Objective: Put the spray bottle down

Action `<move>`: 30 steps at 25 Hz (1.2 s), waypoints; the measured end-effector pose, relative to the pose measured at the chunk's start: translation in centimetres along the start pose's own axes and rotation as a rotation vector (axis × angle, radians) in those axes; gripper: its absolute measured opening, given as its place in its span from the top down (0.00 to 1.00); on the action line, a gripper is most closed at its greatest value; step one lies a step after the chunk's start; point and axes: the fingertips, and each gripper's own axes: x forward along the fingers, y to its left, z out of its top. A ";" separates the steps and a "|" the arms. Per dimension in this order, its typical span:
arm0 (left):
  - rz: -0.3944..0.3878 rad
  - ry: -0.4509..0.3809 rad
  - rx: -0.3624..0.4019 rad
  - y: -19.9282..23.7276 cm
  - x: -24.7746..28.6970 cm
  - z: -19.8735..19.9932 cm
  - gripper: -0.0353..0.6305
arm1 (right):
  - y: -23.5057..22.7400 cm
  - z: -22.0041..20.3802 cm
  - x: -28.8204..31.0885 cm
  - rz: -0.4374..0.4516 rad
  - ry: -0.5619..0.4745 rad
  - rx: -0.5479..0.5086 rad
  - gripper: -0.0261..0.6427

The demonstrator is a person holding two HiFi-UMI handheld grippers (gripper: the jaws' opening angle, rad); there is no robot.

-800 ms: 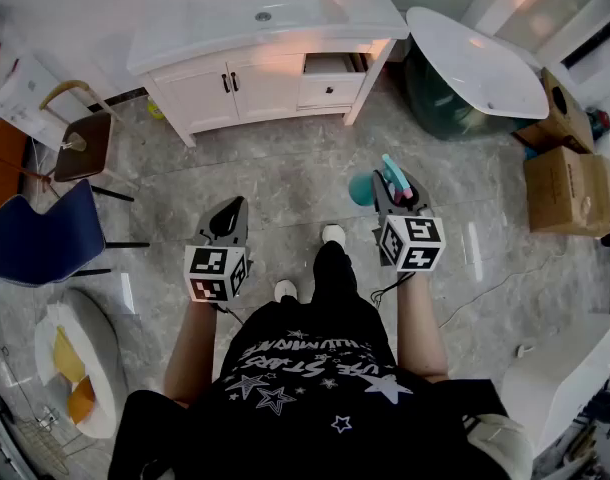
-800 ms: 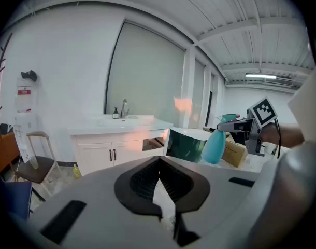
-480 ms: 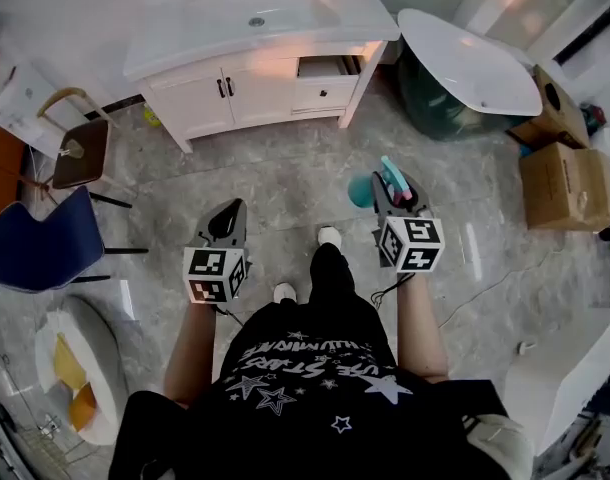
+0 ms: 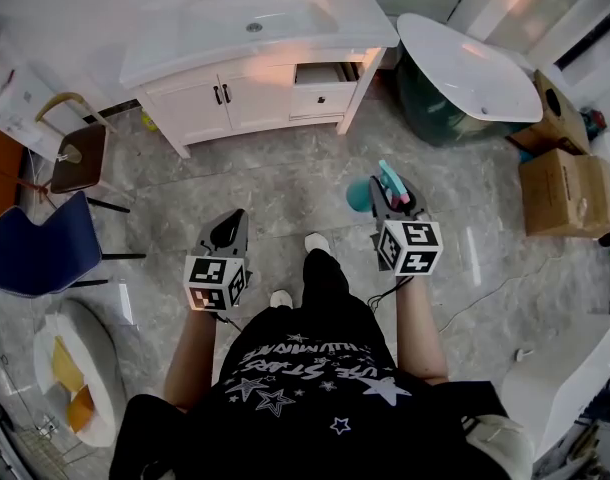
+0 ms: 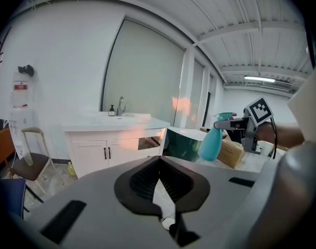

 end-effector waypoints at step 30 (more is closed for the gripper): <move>0.154 -0.006 0.030 -1.4 29.2 15.2 0.92 | -22.4 10.0 26.4 0.156 -0.037 0.041 0.73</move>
